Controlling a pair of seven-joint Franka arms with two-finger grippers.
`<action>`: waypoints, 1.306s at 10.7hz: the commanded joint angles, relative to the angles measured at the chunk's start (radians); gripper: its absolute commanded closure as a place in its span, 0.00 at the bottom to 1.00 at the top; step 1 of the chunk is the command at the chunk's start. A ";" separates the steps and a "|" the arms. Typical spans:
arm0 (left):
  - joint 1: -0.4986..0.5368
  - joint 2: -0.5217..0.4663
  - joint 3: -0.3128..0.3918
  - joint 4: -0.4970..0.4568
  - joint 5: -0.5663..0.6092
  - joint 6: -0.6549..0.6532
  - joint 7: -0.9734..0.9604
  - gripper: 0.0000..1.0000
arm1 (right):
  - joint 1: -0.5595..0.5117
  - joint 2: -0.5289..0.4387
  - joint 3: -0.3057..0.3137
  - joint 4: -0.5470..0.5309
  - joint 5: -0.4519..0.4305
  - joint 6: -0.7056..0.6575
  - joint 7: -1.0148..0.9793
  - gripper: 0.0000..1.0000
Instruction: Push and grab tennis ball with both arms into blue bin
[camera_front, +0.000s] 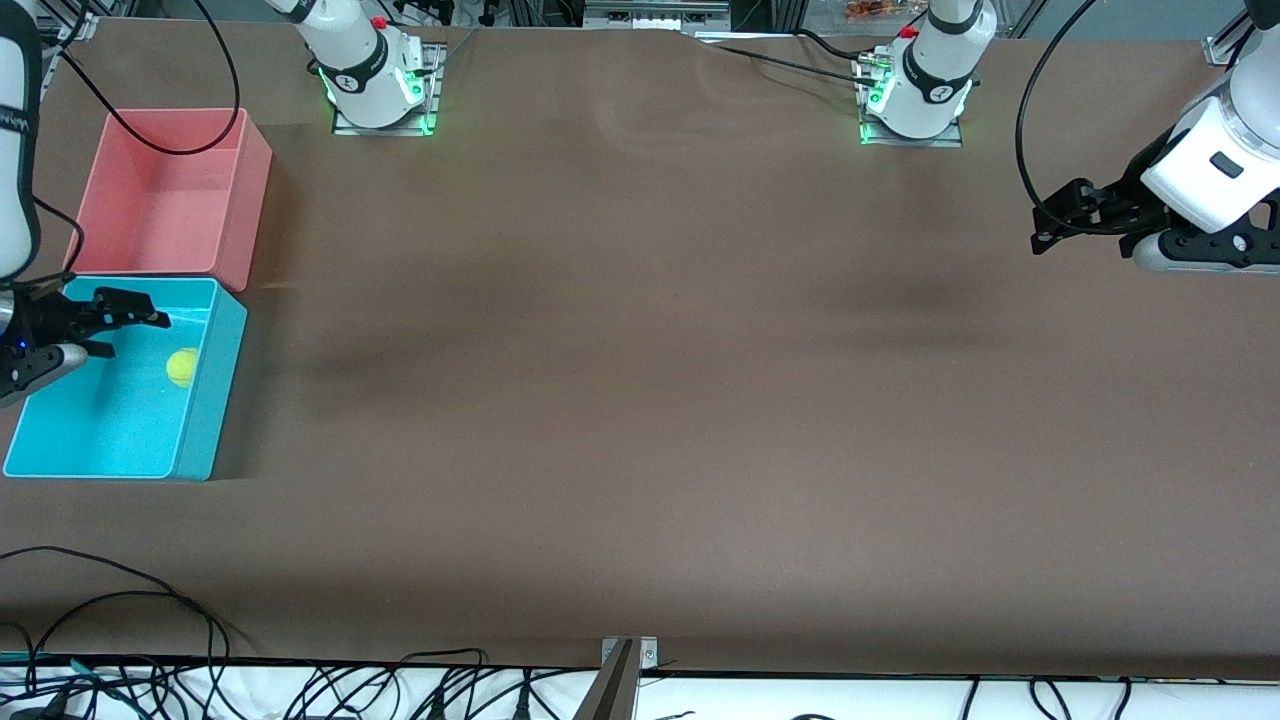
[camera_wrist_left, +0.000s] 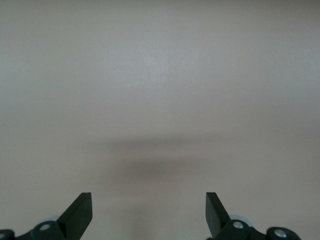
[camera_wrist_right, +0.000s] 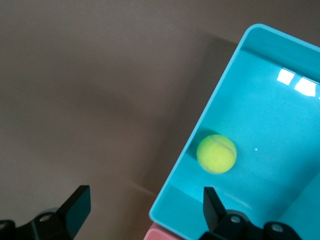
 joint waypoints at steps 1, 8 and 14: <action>0.000 -0.017 -0.007 -0.018 -0.018 0.011 0.007 0.00 | 0.042 -0.091 0.002 0.008 -0.051 -0.091 0.134 0.00; 0.002 -0.015 -0.007 -0.018 -0.018 0.011 0.009 0.00 | 0.131 -0.317 0.037 0.014 -0.175 -0.308 0.524 0.00; 0.004 -0.015 -0.005 -0.018 -0.018 0.011 0.009 0.00 | 0.122 -0.377 0.231 0.010 -0.270 -0.282 0.818 0.00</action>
